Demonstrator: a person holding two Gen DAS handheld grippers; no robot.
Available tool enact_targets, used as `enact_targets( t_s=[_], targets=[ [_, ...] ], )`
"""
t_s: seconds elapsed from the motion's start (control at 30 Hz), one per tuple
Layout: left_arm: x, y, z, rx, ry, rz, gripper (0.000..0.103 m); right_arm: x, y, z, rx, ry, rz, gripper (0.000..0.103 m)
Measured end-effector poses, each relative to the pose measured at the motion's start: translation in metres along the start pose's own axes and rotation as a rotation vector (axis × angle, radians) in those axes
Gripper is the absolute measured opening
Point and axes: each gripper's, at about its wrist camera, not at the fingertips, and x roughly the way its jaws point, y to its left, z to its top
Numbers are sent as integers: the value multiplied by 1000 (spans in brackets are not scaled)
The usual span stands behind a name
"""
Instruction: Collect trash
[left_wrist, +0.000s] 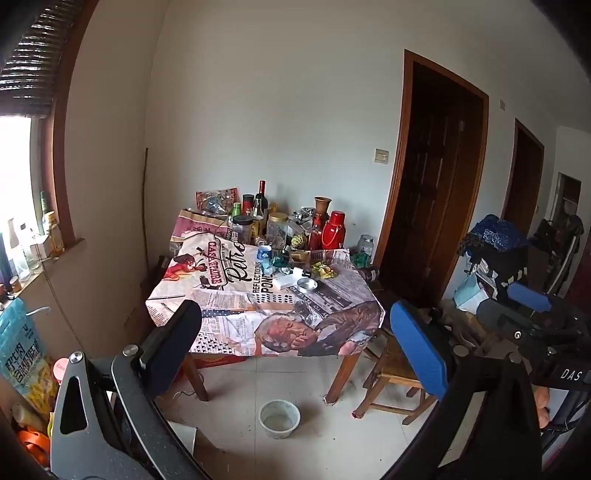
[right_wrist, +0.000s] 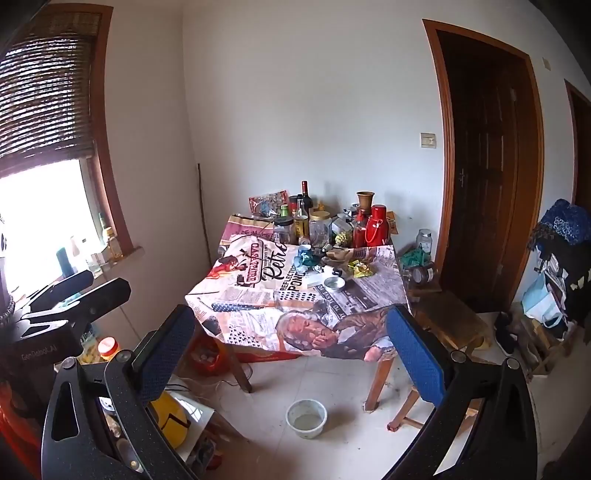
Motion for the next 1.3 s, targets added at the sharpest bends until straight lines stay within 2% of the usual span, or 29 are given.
enact_targets(
  t_s=[1.3],
  targets=[
    [-2,1,3,17,30,-27,103,-5,5,-2,-5,-1,-24,103]
  ],
)
